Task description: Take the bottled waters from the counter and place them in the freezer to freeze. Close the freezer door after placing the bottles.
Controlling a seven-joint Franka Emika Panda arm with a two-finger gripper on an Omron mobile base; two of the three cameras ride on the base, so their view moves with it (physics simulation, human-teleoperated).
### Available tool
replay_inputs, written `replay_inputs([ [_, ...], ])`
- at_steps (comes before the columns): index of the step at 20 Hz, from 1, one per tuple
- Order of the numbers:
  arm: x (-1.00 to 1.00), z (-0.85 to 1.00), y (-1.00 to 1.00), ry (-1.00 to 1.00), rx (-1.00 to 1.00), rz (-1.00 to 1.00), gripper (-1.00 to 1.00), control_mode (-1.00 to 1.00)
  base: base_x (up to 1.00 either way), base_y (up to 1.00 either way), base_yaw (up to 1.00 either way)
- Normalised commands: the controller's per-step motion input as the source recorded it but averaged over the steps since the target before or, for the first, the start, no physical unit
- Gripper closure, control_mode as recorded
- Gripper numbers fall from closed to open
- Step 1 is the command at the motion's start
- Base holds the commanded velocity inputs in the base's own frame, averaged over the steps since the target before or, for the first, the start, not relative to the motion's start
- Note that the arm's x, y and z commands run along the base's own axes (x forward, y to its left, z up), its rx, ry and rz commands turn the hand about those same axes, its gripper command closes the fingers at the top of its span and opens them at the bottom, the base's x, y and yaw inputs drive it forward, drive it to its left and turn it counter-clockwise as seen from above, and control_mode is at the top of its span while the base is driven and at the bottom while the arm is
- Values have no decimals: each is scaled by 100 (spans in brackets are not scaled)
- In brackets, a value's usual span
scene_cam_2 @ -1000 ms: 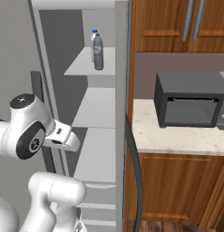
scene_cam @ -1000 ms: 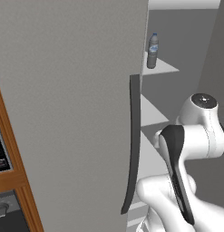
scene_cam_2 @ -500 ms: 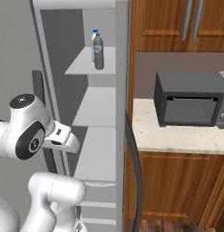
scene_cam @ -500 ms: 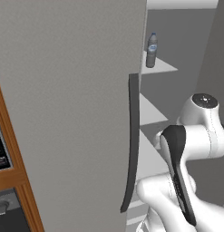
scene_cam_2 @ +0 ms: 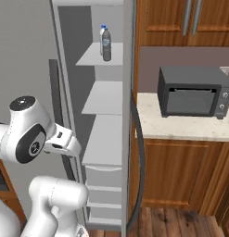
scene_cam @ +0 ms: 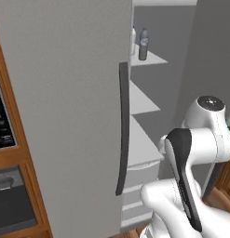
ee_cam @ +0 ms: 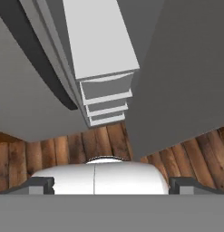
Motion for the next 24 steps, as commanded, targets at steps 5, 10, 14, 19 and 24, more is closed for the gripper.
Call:
replay_inputs([
  [5, 0, 0, 0, 0, 0, 0, -100, 100, -64, -1, 7],
  [10, 0, 0, 0, 0, 0, 0, -100, 100, -62, 0, 8],
  [14, 0, 0, 0, 0, 0, 0, -100, 100, -52, -2, 8],
  [19, 0, 0, 0, 0, 0, 0, -100, 100, -3, -49, 7],
  [24, 0, 0, 0, 0, 0, 0, -100, 100, -5, -68, 10],
])
